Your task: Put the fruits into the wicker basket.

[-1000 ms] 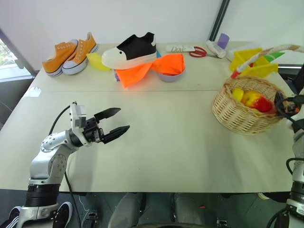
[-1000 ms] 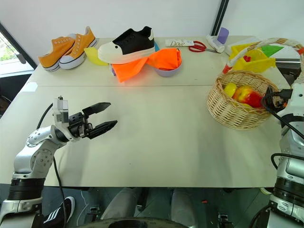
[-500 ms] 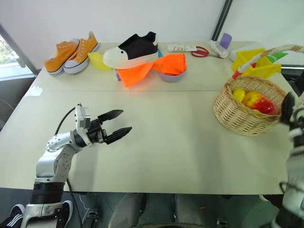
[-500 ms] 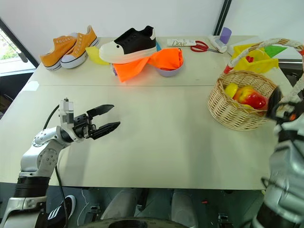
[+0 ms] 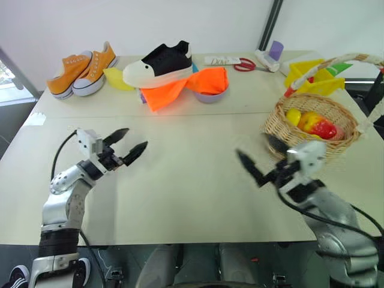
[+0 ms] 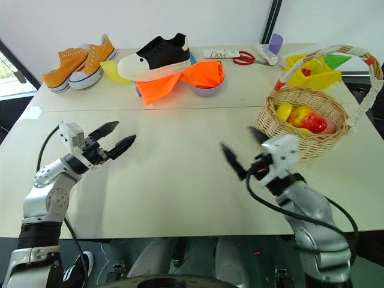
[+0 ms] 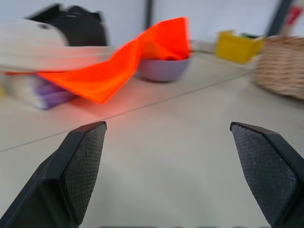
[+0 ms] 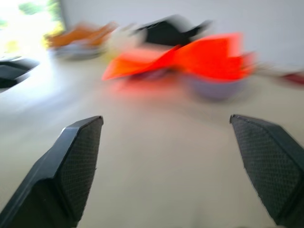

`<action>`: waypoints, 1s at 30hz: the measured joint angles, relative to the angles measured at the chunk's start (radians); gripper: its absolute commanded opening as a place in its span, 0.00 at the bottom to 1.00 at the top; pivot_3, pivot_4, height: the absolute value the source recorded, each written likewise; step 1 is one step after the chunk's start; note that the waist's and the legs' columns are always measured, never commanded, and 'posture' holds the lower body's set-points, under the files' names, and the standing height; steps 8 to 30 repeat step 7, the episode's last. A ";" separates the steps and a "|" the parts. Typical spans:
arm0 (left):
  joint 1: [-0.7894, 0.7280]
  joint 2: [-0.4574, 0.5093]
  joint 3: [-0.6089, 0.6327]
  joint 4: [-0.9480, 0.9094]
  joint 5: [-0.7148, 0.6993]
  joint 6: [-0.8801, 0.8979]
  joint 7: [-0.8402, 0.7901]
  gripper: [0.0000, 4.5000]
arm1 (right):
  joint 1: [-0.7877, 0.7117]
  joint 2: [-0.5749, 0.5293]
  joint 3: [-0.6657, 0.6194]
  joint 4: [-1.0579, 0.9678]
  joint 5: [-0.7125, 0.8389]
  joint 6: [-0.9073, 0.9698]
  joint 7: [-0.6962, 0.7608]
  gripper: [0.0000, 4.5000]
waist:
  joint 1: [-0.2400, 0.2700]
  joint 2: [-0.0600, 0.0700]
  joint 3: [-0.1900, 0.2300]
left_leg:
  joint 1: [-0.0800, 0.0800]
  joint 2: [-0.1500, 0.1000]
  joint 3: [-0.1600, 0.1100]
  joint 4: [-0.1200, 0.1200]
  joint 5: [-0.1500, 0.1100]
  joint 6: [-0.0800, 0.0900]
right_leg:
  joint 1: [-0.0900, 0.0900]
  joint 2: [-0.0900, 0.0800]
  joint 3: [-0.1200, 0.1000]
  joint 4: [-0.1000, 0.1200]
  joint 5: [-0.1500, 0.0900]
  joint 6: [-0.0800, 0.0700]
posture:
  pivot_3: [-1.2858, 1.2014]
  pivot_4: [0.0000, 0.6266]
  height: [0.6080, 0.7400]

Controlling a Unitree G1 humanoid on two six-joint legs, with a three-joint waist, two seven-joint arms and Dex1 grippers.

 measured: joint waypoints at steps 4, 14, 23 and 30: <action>0.042 0.001 0.043 -0.004 0.020 -0.005 0.076 1.00 | -0.112 -0.028 0.104 0.142 -0.035 -0.031 0.126 0.99 | -0.001 -0.001 0.000 | 0.000 0.000 0.000 0.000 0.000 0.000 | 0.000 0.000 0.000 0.000 0.001 0.001 | 0.52 0.24 1.00; 0.081 0.006 0.083 -0.018 0.036 -0.017 0.125 1.00 | -0.158 -0.021 0.137 0.235 -0.057 -0.067 0.178 0.99 | 0.000 -0.001 0.000 | 0.000 0.000 0.000 0.000 0.000 0.000 | 0.000 0.000 0.000 0.000 0.001 0.002 | 0.52 0.24 1.00; 0.081 0.006 0.083 -0.018 0.036 -0.017 0.125 1.00 | -0.158 -0.021 0.137 0.235 -0.057 -0.067 0.178 0.99 | 0.000 -0.001 0.000 | 0.000 0.000 0.000 0.000 0.000 0.000 | 0.000 0.000 0.000 0.000 0.001 0.002 | 0.52 0.24 1.00; 0.081 0.006 0.083 -0.018 0.036 -0.017 0.125 1.00 | -0.158 -0.021 0.137 0.235 -0.057 -0.067 0.178 0.99 | 0.000 -0.001 0.000 | 0.000 0.000 0.000 0.000 0.000 0.000 | 0.000 0.000 0.000 0.000 0.001 0.002 | 0.52 0.24 1.00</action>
